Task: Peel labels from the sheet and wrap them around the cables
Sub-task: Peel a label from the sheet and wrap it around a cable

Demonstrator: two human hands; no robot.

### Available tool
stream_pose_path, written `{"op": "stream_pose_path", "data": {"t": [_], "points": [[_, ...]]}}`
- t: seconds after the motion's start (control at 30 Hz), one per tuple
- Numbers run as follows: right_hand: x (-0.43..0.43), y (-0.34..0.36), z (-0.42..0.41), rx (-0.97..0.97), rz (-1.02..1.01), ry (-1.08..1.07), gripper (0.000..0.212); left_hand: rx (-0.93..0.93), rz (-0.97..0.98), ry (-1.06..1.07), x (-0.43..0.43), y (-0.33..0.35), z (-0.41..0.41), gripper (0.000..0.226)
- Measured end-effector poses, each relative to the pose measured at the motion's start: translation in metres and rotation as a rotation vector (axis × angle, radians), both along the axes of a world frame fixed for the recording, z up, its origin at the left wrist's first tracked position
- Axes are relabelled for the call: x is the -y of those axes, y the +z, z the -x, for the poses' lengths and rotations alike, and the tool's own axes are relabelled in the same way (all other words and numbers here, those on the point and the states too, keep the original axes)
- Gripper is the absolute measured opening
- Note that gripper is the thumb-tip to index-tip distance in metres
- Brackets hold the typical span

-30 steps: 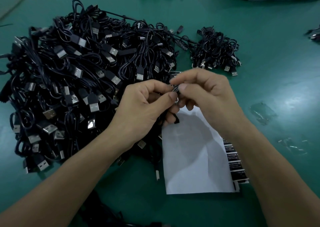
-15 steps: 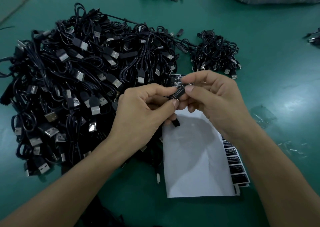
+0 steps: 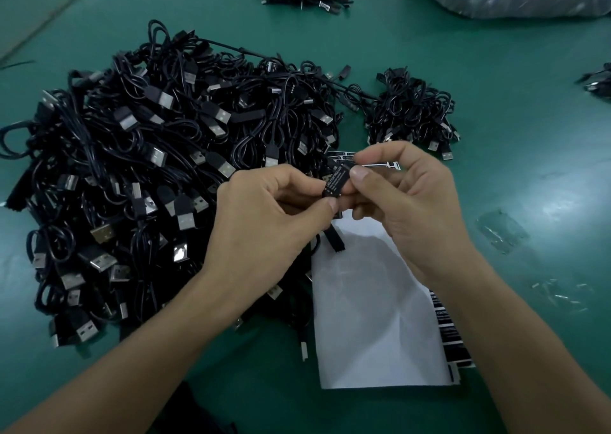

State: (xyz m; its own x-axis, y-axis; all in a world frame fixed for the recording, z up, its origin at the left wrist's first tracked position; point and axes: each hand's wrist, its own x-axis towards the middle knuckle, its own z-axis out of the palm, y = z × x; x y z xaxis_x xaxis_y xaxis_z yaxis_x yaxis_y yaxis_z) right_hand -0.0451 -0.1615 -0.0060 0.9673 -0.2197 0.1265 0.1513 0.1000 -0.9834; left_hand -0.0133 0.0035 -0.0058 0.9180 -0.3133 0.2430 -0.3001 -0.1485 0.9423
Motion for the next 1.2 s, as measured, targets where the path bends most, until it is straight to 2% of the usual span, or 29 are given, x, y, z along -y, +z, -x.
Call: {"op": "stream_pose_path", "data": {"t": [0.13,0.27,0.43,0.57,0.67,0.8,1.03,1.2], "points": [[-0.001,0.001,0.000,0.002,0.007,-0.027,0.015,-0.086,0.022,-0.007,0.000,0.000,-0.002,0.019],[-0.003,0.003,0.002,-0.044,-0.003,0.019,0.020,-0.157,0.139,0.041,0.001,0.002,-0.003,0.019],[-0.011,0.004,0.008,-0.114,0.277,0.094,0.025,-0.287,0.295,0.128,0.000,0.003,-0.006,0.017],[-0.025,0.006,0.016,-0.165,0.451,0.163,0.043,-0.328,0.354,0.172,0.001,0.003,-0.008,0.021],[-0.042,0.000,0.019,-0.141,0.452,0.139,0.045,-0.337,0.405,0.190,0.002,0.003,-0.007,0.022],[-0.054,-0.007,0.020,-0.096,0.433,0.066,0.035,-0.354,0.478,0.214,0.003,0.004,-0.008,0.023],[-0.054,-0.006,0.017,-0.037,0.341,-0.019,0.024,-0.349,0.437,0.192,0.001,0.004,-0.010,0.020],[-0.026,0.004,0.009,0.014,0.378,-0.218,0.025,-0.390,0.458,0.166,0.001,0.003,-0.010,0.007]]}}
